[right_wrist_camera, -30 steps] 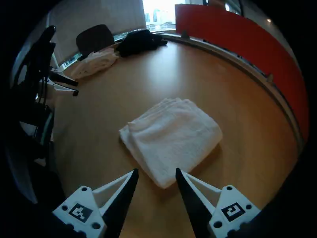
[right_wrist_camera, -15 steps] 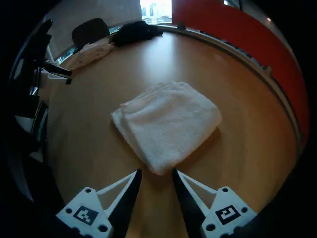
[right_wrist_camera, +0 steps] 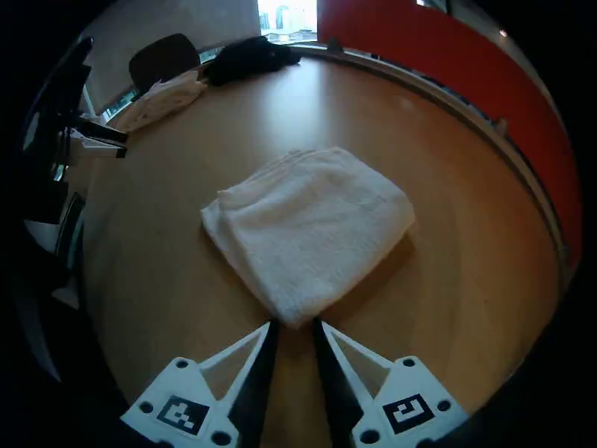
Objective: Fold towel
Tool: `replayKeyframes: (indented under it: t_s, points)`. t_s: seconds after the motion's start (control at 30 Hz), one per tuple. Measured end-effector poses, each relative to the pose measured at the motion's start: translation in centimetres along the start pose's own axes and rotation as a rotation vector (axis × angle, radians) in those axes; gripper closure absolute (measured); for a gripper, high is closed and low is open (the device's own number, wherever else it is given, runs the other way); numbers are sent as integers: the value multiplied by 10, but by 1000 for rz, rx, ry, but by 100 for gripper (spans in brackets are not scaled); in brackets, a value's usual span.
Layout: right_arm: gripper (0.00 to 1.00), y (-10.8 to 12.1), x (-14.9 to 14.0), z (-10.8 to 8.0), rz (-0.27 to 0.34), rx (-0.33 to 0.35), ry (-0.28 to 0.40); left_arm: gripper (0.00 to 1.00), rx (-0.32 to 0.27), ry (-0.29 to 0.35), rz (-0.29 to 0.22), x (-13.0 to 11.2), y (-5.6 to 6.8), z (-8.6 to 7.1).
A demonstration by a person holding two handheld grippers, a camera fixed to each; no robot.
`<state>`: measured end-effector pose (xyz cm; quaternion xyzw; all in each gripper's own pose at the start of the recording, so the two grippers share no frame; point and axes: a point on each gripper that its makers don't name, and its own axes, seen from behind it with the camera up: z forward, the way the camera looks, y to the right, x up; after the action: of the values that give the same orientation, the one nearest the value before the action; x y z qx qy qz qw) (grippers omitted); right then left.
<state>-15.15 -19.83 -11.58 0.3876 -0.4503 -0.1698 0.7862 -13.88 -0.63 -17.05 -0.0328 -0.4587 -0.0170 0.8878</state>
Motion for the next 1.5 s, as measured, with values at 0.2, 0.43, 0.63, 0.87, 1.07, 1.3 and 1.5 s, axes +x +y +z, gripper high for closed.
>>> replayKeyframes:
  t_s: [0.2,0.43,0.63,0.87,1.07,1.3,1.5]
  points:
    - [76,-1,-1,-3,-2,3,1,6,-1,-1,1,-1,1,1]
    - [96,1,0,-4,-8,-6,3,6,-1,-2,4,0,0,2]
    - [96,1,0,-4,-17,-3,11,6,-2,-3,6,-1,1,2]
    - [96,3,7,-9,-35,-17,26,6,-5,-1,8,1,3,2]
    - [96,12,28,-23,-64,-45,57,6,-11,7,6,3,5,3]
    - [96,28,68,-47,-126,-102,103,6,-25,30,10,12,12,2]
    - [96,38,106,-71,-161,-136,156,6,-38,58,13,24,17,0]
